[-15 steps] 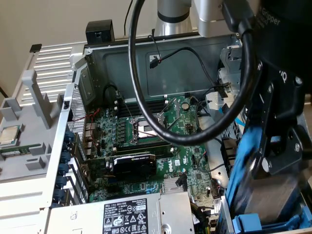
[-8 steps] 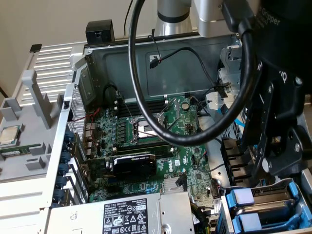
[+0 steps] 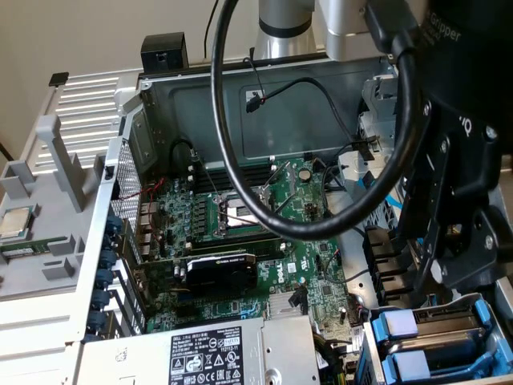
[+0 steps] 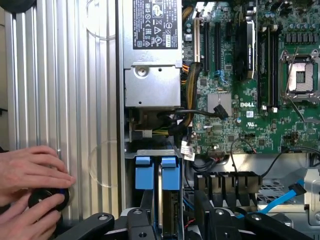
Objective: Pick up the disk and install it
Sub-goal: 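Insert the disk into the insertion slot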
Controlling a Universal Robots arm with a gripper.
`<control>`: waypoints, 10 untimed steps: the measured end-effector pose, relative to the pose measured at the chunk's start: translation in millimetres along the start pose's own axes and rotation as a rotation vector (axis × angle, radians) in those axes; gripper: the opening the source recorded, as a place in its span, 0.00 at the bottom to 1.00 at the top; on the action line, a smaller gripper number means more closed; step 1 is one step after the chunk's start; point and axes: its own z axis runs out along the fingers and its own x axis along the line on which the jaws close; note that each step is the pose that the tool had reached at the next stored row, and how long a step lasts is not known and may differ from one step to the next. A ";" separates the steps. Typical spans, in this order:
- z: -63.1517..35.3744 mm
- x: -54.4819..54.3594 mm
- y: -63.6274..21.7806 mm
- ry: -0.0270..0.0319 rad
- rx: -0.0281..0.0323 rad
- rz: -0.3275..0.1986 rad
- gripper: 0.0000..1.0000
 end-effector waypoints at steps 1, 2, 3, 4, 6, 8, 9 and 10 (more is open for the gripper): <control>-0.3 0.0 -0.2 0.0001 0.0001 0.000 0.45; -0.5 0.0 -0.4 0.0001 0.0001 0.000 0.45; -0.6 -0.1 -0.6 0.0002 0.0001 0.000 0.45; -1.2 -0.1 -1.4 0.0006 -0.0001 0.000 0.45; -3.3 -0.1 -3.7 0.0006 -0.0022 0.000 0.45; -4.3 -0.1 -4.9 0.0005 -0.0039 0.000 0.45; -4.3 -0.2 -5.0 0.0005 -0.0057 0.000 0.45; -4.3 -0.2 -5.0 0.0004 -0.0057 0.000 0.45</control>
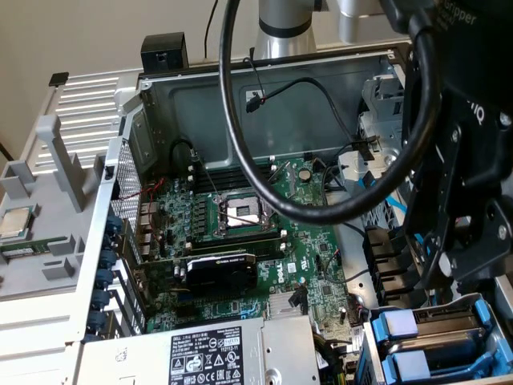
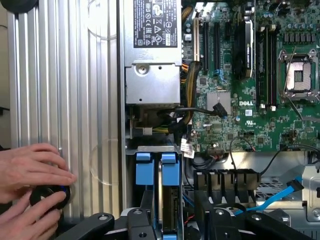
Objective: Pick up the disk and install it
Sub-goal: 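Insert the disk into the insertion slot, then insert the first disk wire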
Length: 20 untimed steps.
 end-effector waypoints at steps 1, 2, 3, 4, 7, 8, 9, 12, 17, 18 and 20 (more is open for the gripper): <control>0.0 0.0 0.0 0.0001 0.0000 0.000 0.45; -0.1 0.0 0.0 0.0001 -0.0001 0.000 0.45; -0.1 0.0 0.0 0.0002 -0.0001 0.000 0.45; -0.1 0.0 0.0 0.0002 -0.0001 0.000 0.45; -0.1 0.0 0.0 0.0002 -0.0001 0.000 0.45; -0.1 0.0 0.0 0.0002 -0.0001 0.000 0.45; -0.1 0.0 0.0 0.0003 -0.0001 0.000 0.45; -0.1 0.0 0.0 0.0002 -0.0001 0.000 0.45; -3.5 -2.7 0.0 0.0003 0.0001 0.004 0.45; -6.3 -4.3 0.0 0.0011 0.0004 0.004 0.45; -11.1 -7.2 0.0 0.0019 0.0015 0.005 0.45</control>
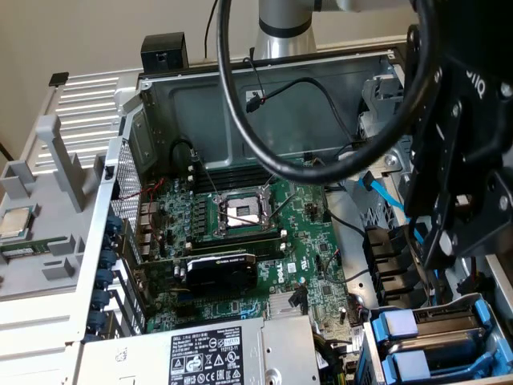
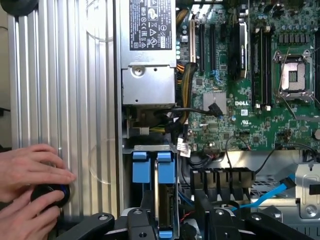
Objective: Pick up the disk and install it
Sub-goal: 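Insert the first disk wire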
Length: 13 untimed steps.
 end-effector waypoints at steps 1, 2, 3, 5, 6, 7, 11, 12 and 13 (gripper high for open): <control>-2.1 -1.2 -0.1 0.0007 0.0003 0.001 0.45; -4.4 -2.4 -0.3 0.0018 0.0006 0.002 0.45; -6.4 -3.5 -0.5 0.0026 0.0008 0.003 0.45; -10.3 -5.2 -1.5 0.0053 0.0011 0.006 0.45; -12.4 -6.0 -2.3 0.0068 0.0014 0.008 0.45; -14.5 -6.7 -3.2 0.0083 0.0015 0.010 0.45; -20.4 -9.9 -8.7 0.0138 0.0021 0.013 0.45; -20.5 -10.1 -9.1 0.0141 0.0021 0.014 0.45; -20.5 -10.2 -9.0 0.0141 0.0021 0.015 0.45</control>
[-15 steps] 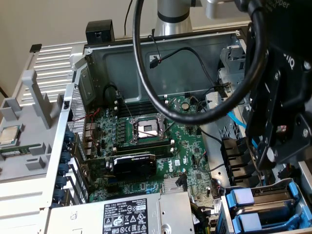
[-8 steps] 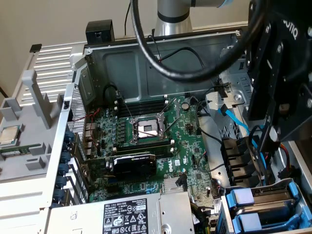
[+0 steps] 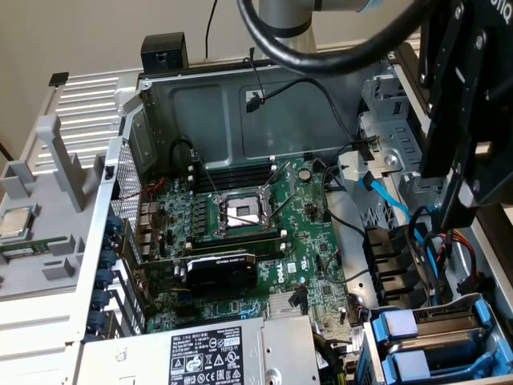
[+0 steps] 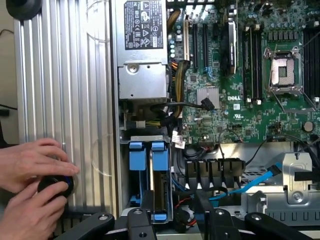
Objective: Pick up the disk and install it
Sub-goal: 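Insert the first disk wire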
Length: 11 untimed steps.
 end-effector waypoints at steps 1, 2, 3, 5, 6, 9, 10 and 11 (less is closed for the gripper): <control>-0.1 -0.5 0.0 0.0002 0.0000 0.002 0.45; -0.1 -0.9 0.0 0.0002 -0.0001 0.003 0.45; -0.1 -1.5 0.0 0.0001 -0.0001 0.004 0.45; -0.1 -2.2 -0.3 0.0002 -0.0004 0.010 0.45; -0.1 -2.3 -0.6 0.0003 -0.0018 0.013 0.45; -0.2 -3.1 -2.1 0.0006 -0.0037 0.021 0.45; -0.2 -3.5 -3.2 0.0007 -0.0038 0.024 0.45; -0.1 -3.9 -4.2 0.0005 -0.0038 0.026 0.45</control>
